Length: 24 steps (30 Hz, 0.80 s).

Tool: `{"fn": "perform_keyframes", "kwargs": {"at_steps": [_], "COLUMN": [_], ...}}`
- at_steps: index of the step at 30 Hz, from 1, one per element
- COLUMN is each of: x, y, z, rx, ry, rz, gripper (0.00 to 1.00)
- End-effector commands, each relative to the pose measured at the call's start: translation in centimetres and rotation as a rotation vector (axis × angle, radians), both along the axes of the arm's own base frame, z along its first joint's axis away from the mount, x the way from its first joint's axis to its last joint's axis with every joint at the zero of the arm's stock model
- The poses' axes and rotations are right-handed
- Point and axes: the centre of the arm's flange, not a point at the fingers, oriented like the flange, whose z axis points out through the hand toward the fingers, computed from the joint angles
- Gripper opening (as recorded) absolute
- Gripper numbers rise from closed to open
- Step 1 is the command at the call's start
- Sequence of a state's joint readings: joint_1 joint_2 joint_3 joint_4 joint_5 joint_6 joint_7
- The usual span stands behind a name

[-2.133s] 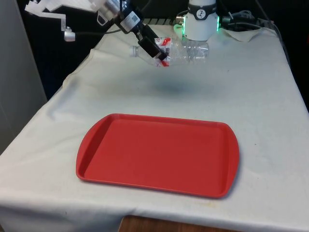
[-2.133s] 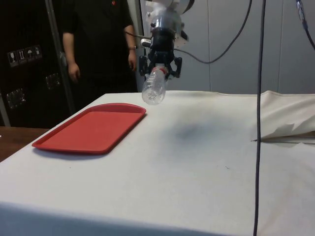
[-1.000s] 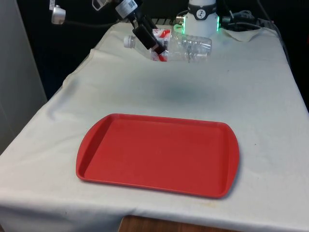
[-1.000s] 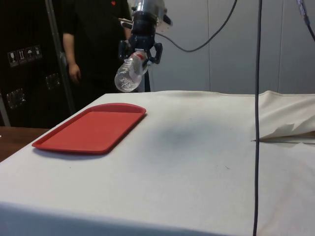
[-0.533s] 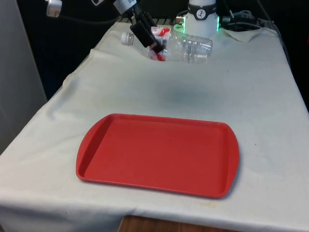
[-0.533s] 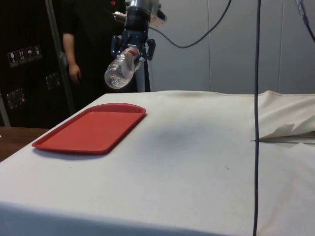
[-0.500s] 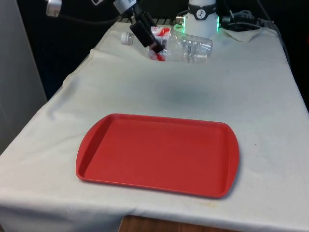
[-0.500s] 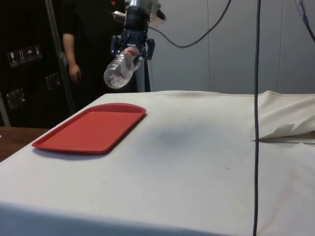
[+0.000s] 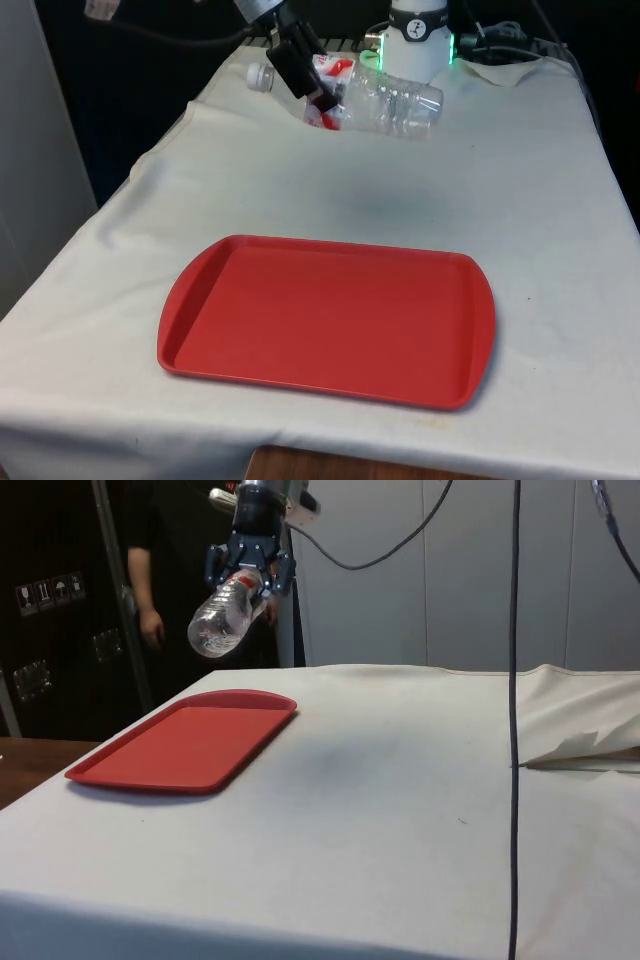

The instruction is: Place the bottle upright on the tray.

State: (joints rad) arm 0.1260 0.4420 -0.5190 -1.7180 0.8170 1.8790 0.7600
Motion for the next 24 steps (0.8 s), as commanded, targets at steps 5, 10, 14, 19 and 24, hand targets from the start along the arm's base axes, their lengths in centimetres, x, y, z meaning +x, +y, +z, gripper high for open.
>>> {"fn": "perform_keyframes", "kwargs": {"at_steps": [5, 10, 14, 19, 24], "x": [0.8, 1.6, 1.7, 2.6, 2.8], "y": [0.5, 1.0, 1.1, 1.7, 2.0], "z": [0.5, 1.0, 1.2, 1.5, 1.6], "rx": [-0.032, -0.065, -0.071, -0.115, -0.131], "ry": [0.0, -0.001, -0.001, 0.0, 0.002], "rz": [-0.009, -0.012, -0.007, -0.015, -0.007], "gripper": [0.14, 0.14, 0.14, 0.14, 0.14]}}
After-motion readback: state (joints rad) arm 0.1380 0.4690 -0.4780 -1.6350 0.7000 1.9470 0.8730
